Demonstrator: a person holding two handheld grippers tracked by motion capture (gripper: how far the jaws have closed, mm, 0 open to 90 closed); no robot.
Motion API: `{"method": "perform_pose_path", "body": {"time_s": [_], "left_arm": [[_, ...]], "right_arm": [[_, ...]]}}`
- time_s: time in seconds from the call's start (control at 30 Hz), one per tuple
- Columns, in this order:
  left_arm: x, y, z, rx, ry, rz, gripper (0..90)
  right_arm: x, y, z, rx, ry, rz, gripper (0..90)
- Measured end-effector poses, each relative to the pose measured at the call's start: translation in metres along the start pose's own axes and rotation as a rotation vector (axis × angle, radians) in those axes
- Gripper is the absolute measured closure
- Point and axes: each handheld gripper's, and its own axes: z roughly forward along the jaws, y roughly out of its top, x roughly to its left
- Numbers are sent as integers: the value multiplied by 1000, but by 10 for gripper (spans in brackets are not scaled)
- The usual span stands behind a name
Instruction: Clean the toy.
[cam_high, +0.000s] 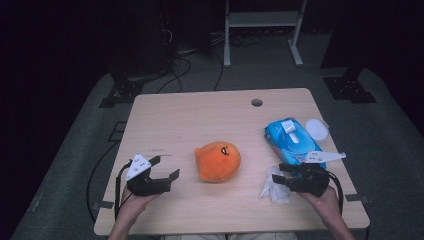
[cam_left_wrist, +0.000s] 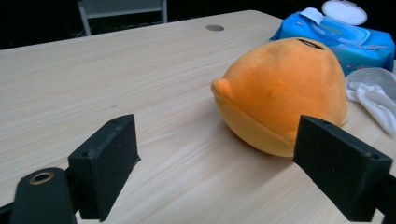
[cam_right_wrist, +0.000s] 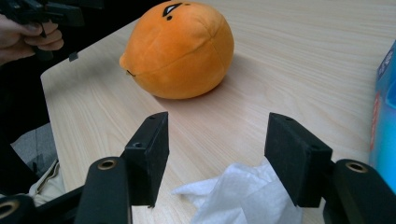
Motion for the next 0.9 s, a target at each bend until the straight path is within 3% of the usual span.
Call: {"method": "perform_pose_path", "body": {"time_s": [0.9], "left_arm": [[3,-15,2,-6,63,20,116]], "right_arm": [[2,-1,0,-14,-4,-5,368]]}}
